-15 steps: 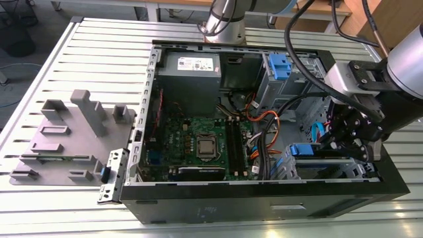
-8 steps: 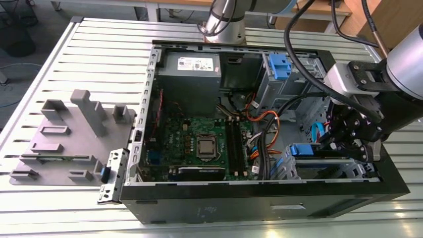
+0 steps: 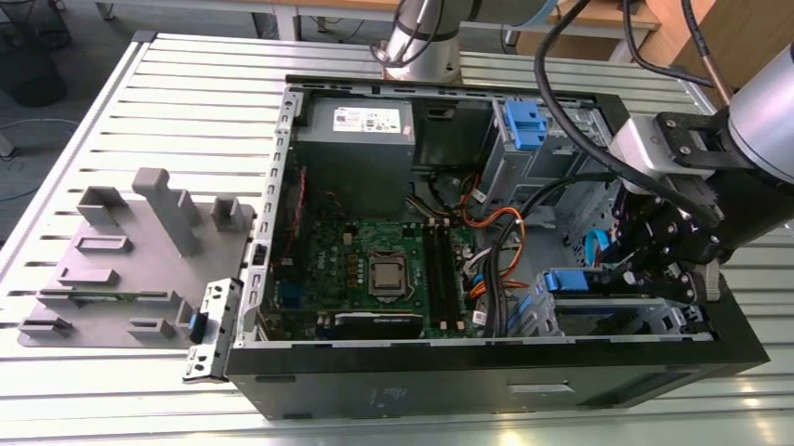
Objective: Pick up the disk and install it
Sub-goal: 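Insert the first disk wire, then insert the second disk wire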
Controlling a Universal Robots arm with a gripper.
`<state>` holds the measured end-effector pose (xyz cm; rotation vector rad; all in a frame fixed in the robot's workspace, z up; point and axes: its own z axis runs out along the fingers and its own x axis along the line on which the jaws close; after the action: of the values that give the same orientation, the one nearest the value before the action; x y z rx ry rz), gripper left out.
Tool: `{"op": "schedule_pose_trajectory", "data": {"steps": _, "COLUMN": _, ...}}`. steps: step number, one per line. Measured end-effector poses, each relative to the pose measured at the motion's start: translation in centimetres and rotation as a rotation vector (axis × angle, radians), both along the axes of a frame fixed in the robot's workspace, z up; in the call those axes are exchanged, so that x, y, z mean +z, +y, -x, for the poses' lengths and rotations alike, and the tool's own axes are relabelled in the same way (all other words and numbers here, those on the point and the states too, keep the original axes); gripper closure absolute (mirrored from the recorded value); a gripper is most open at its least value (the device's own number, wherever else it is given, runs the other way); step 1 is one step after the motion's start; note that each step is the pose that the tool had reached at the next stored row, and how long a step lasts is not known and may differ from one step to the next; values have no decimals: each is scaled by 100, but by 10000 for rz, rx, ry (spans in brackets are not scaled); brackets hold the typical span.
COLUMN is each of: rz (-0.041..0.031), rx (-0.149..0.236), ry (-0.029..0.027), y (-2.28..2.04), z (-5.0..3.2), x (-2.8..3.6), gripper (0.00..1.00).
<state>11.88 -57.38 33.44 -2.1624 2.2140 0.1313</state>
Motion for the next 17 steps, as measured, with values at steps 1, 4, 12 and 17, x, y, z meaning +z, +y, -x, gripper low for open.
{"op": "schedule_pose_trajectory", "data": {"steps": 1, "rz": 1, "rx": 0, "ry": -1, "y": 0, "z": 0, "x": 35, "gripper": 71}}
{"op": "schedule_pose_trajectory", "data": {"steps": 4, "rz": 2, "rx": 0, "ry": 0, "y": 0, "z": 0, "x": 151, "gripper": 71}}
{"op": "schedule_pose_trajectory", "data": {"steps": 12, "rz": 1, "rx": 0, "ry": 0, "y": -1, "z": -55, "x": 185, "gripper": 71}}
{"op": "schedule_pose_trajectory", "data": {"steps": 17, "rz": 1, "rx": 0, "ry": 0, "y": 0, "z": -69, "x": 185, "gripper": 71}}
